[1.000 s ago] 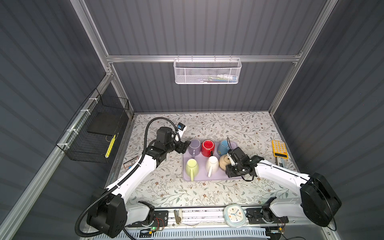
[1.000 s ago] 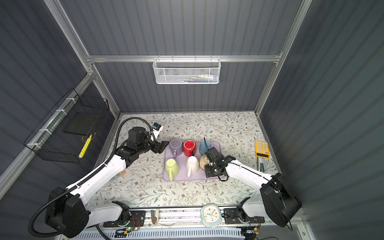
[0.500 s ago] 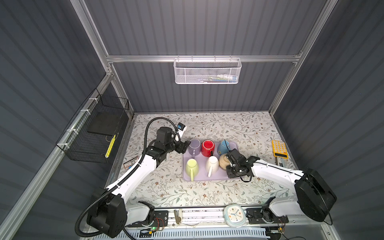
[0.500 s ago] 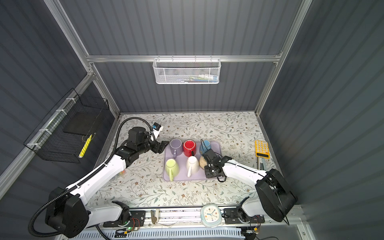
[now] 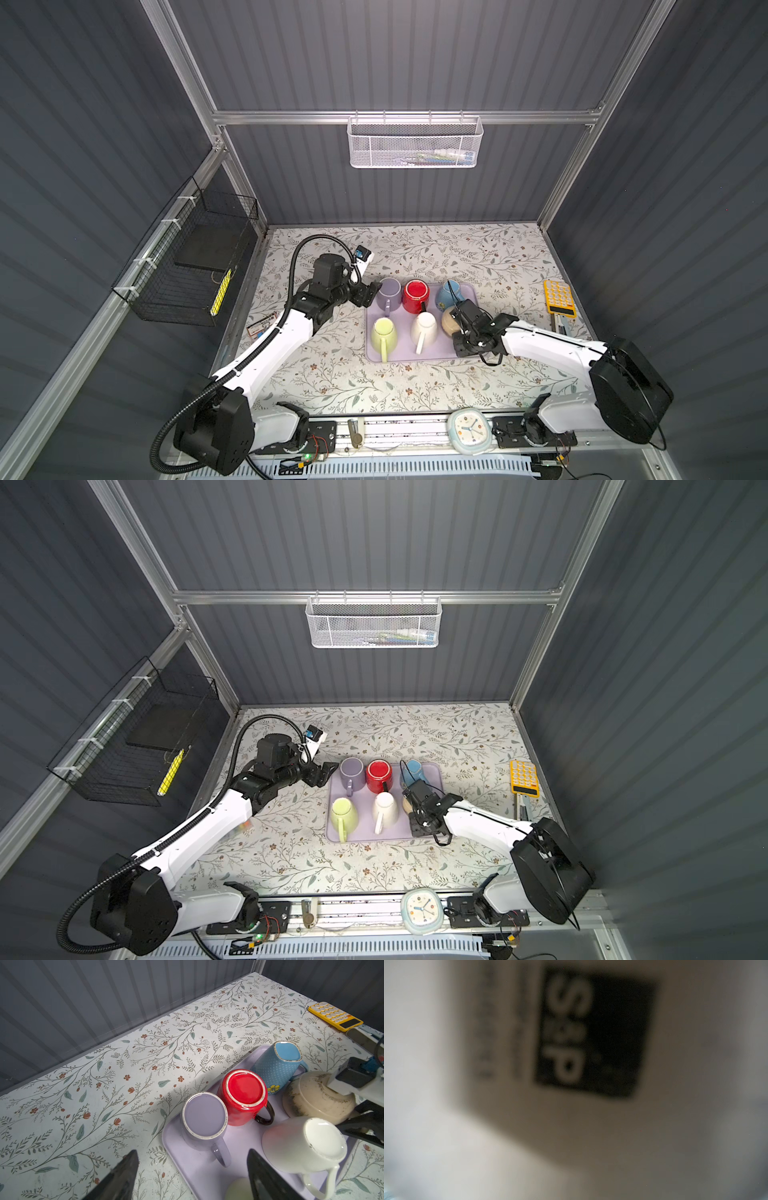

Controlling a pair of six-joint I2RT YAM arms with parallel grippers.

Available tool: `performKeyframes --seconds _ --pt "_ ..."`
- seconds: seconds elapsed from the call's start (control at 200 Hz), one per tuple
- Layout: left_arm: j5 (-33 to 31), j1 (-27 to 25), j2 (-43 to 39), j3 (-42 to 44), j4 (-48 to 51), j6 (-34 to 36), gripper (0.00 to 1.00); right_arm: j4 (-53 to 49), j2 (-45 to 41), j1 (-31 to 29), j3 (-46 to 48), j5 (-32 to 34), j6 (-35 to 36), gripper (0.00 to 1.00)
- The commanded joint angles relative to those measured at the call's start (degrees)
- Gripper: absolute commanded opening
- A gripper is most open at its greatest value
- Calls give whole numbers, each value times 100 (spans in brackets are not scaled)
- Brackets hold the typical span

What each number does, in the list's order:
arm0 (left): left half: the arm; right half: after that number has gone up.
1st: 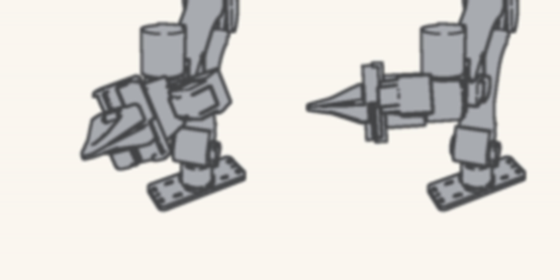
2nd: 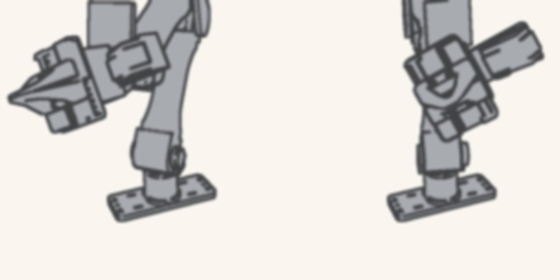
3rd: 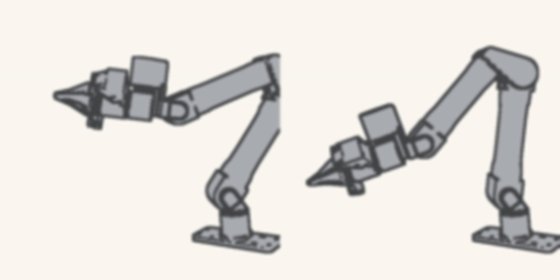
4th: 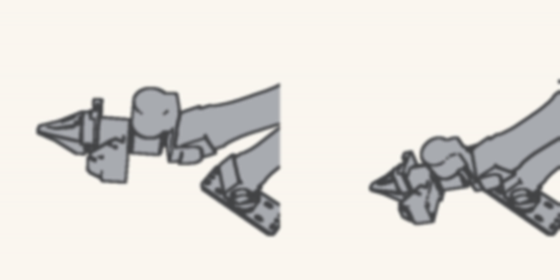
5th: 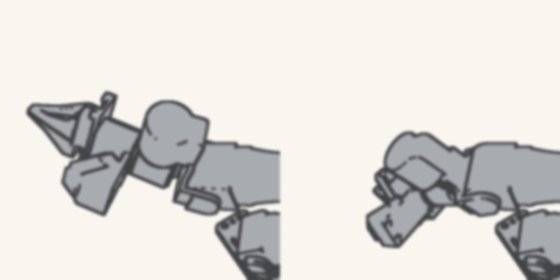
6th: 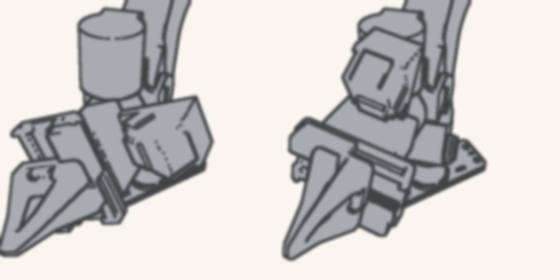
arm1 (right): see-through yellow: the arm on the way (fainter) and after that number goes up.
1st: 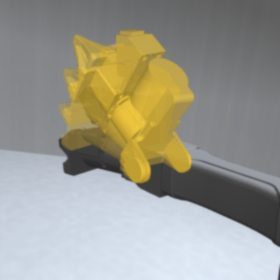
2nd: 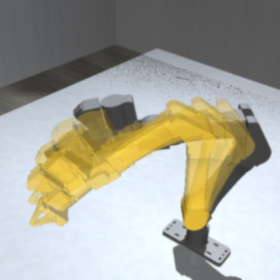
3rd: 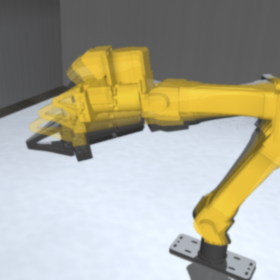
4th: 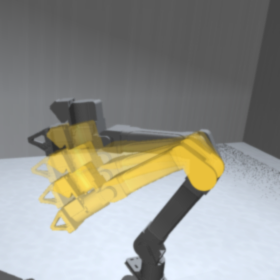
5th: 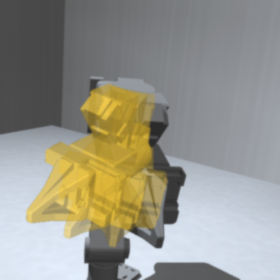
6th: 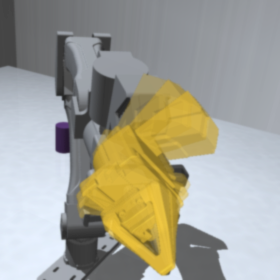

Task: Turn the mug right side up
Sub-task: 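Lower the right gripper onto the beige mug and close around it, then lift the beige mug with the right gripper toward the left gripper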

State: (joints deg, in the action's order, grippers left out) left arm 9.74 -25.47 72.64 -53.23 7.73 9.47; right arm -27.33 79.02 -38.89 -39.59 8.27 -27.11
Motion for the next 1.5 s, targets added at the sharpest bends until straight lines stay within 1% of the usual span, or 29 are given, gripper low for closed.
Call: performKeyframes --seconds 0.0,0.39,0.66,0.985,1.051,1.226,1.341,1.496 --pt "119 -37 -66 50 18 19 82 -61 -123 -52 99 86 -147 15" --pt "125 -69 -101 52 36 19 81 -131 -445 -74 150 47 -192 6" --pt "131 -78 -66 40 40 11 81 -132 -962 -74 90 33 -161 6" --pt "123 -80 -20 39 45 11 81 -36 -1356 -66 24 -16 -73 4" --pt "112 -81 -2 39 35 2 80 93 -1431 -58 5 -250 123 4" --pt "124 -76 79 15 62 -67 80 209 -1456 48 -152 -604 370 3" --pt "187 -80 183 -92 106 -186 80 334 -1739 274 -183 -885 486 2" --pt "374 -70 283 -317 210 -352 79 429 -1946 793 -222 -1276 681 2"
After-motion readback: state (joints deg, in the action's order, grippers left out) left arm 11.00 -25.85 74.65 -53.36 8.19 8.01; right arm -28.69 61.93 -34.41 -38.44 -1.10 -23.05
